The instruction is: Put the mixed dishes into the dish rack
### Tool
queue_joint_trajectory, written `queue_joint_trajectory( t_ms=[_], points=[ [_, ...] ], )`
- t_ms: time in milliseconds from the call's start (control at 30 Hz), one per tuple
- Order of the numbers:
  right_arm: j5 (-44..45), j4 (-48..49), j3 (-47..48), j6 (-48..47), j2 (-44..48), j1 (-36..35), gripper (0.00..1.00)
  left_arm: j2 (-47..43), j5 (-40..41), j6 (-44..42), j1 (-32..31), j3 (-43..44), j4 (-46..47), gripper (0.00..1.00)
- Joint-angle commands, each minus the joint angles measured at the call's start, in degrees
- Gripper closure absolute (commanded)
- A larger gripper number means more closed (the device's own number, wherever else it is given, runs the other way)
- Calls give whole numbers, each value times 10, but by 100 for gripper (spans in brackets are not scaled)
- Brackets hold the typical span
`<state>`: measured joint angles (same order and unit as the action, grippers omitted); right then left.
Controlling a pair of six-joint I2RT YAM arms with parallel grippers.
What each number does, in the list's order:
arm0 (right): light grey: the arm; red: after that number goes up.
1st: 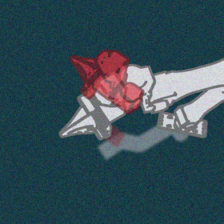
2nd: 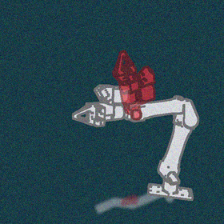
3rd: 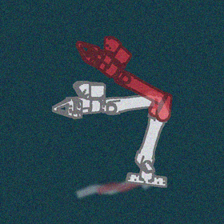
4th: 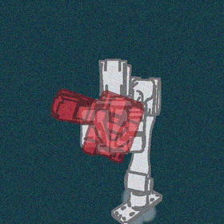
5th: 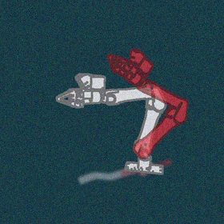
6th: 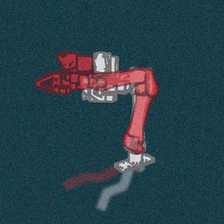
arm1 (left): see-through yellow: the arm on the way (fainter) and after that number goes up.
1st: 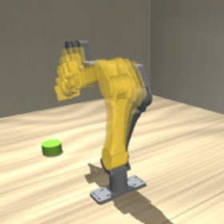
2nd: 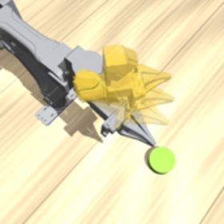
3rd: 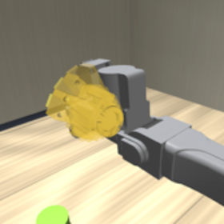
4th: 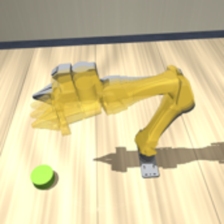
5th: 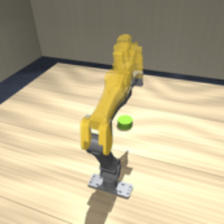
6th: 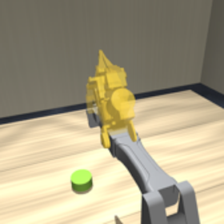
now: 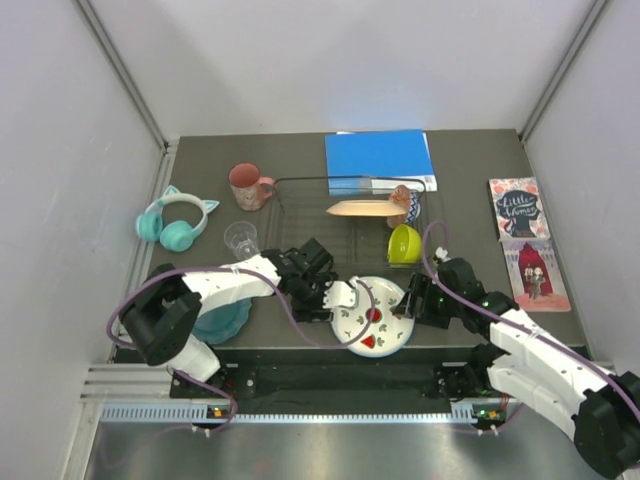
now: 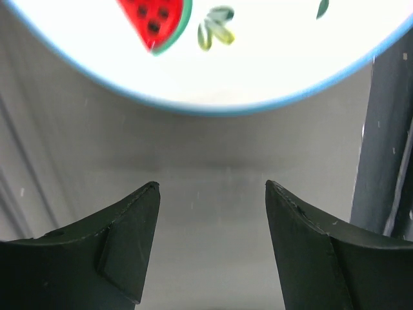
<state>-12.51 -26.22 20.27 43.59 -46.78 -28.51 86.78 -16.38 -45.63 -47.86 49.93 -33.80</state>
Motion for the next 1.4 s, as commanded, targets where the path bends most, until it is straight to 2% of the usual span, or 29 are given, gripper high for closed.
queue_joint_trajectory(
  t_ms=[0, 367, 667, 800, 1000, 1367],
  points=[
    [-1, 8, 2, 4, 1, -7, 27, 28, 1, 14, -24, 11, 65, 28],
    [-14, 16, -13, 4, 26, -8, 28, 119, 14, 46, -83, 56, 106, 28],
    [-79, 47, -7, -31, 62, -8, 31, 182, 14, 72, -127, 134, 113, 28],
    [-108, 50, 9, -46, 106, -8, 35, 192, 14, 81, -138, 150, 111, 28],
    [-152, 87, 16, -52, 155, -8, 36, 196, 42, 109, -157, 148, 141, 28],
    [-252, 199, 22, -40, 158, -8, 37, 199, 41, 134, -174, 159, 167, 28]
  ],
)
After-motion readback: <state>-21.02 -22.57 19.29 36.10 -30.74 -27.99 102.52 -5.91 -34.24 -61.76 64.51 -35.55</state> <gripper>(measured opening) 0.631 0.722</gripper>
